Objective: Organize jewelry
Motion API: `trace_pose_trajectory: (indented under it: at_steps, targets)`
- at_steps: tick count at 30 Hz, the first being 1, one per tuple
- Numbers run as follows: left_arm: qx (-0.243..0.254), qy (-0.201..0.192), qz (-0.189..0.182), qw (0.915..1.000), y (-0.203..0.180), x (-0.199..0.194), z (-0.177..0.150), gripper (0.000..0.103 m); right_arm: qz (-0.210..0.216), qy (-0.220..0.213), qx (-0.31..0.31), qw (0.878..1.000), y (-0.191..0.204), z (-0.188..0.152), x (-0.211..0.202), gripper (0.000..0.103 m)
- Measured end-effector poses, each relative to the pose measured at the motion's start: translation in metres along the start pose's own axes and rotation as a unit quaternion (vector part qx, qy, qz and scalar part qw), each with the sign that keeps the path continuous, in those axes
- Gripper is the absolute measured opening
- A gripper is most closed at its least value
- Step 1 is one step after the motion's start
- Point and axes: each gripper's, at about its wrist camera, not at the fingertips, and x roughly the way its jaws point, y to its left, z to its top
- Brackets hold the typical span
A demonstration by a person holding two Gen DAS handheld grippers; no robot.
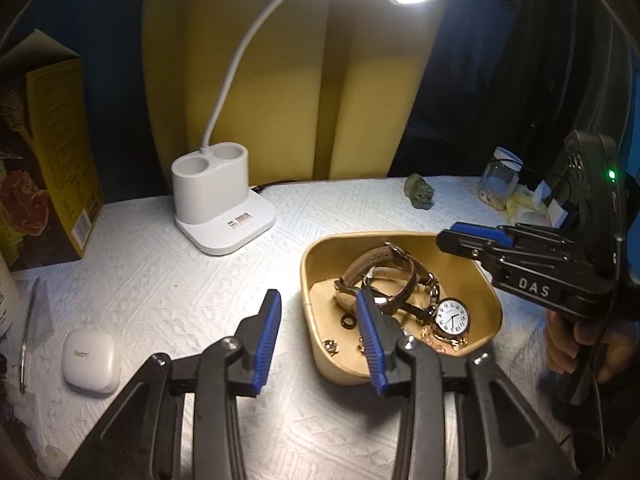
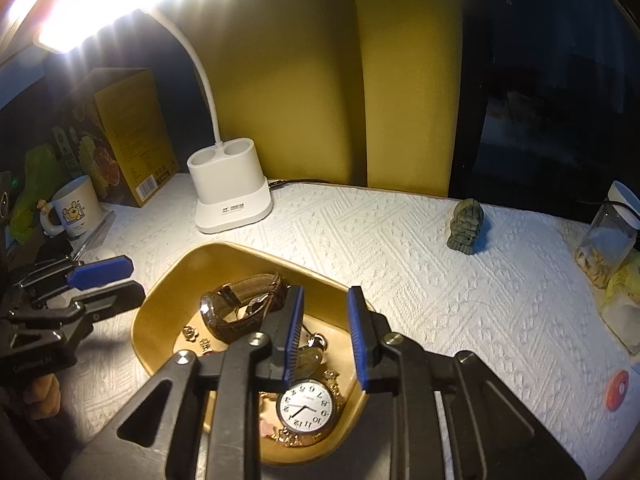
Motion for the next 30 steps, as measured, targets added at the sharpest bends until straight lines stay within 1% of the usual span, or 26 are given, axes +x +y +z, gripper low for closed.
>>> trace_pose_trajectory:
  at_steps: [8,14,27,30]
  targets:
    - [0.003,-0.015,0.002,0.9999,-0.001,-0.024,-0.006,0.039,0.000,-0.006,-0.007,1.000,0.013,-0.006,-0.021,0.021]
    - [0.002,-0.027,0.003,0.9996,-0.004,-0.042,-0.012,0.039,0.008,-0.003,-0.013,1.000,0.024,-0.015,-0.034,0.021]
    - [-0.007,-0.031,0.010,0.9994,-0.006,-0.071,-0.041,0.040,0.019,0.003,-0.020,1.000,0.046,-0.051,-0.068,0.021]
    - [-0.001,-0.031,0.019,0.9993,-0.008,-0.078,-0.046,0.040,0.020,0.001,-0.019,1.000,0.049,-0.060,-0.077,0.021]
